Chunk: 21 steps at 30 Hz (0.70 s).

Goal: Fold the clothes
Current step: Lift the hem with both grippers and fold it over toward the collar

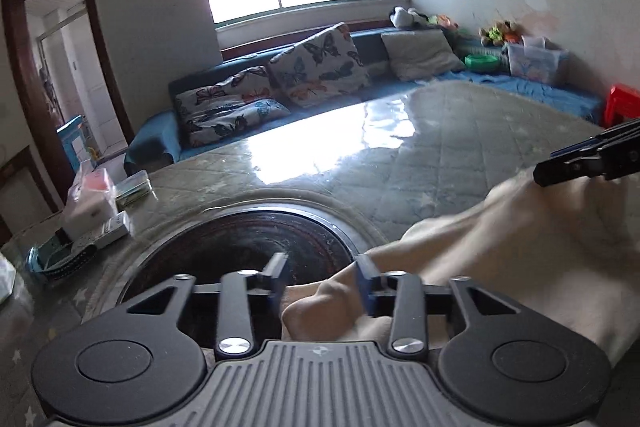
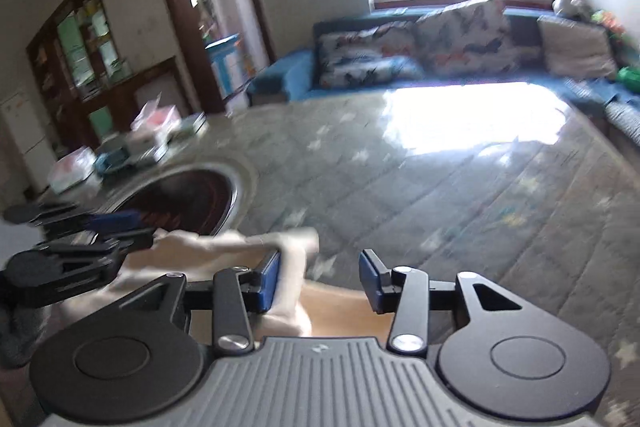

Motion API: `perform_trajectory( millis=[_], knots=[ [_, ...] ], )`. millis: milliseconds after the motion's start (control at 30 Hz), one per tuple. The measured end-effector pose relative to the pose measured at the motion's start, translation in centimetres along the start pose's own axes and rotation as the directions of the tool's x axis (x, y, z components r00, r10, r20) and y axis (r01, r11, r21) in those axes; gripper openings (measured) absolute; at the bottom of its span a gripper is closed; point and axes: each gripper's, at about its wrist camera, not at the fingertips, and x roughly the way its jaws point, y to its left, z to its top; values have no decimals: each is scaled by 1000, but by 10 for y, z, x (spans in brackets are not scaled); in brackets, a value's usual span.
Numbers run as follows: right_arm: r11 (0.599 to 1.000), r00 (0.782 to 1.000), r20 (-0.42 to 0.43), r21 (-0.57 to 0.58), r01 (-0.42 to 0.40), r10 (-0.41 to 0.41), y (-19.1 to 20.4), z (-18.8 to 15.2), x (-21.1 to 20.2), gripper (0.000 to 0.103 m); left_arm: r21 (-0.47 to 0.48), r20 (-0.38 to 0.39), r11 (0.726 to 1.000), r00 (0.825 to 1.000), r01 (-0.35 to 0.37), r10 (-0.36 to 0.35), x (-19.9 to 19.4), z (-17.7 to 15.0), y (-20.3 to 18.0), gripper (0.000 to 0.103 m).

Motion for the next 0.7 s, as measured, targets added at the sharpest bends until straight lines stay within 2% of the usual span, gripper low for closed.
perform_trajectory(
  millis=[67, 167, 300, 433, 533, 567, 633, 700],
  knots=[
    [999, 999, 26, -21, 30, -30, 3, 4, -5, 44, 3, 16, 1000, 1000, 17, -17, -15, -3, -3, 54],
    [997, 998, 54, -71, 27, -23, 15, 7, -16, 43, -2, 29, 999, 998, 52, -51, -34, -9, -10, 56],
    [995, 999, -2, -90, -47, 47, 28, -1, -16, 36, -41, 32, 994, 995, 98, -97, -46, -18, -16, 56],
    [999, 998, -60, -45, -20, 17, 22, -17, 1, 33, -91, -10, 988, 992, 122, -123, -41, -28, -15, 56],
    [1000, 997, -81, 5, -2, 2, 11, -24, 13, 28, -102, -36, 987, 992, 120, -125, -37, -35, -15, 57],
    [1000, 996, -88, 15, 3, -2, 9, -25, 16, 28, -106, -42, 987, 992, 117, -122, -36, -36, -14, 59],
    [1000, 996, -89, 0, 4, -4, 15, -19, 13, 29, -123, -46, 986, 992, 111, -118, -36, -38, -12, 72],
    [999, 997, -72, -45, -14, 10, 25, -15, 9, 29, -134, -42, 985, 992, 110, -116, -36, -38, -10, 73]
  ],
)
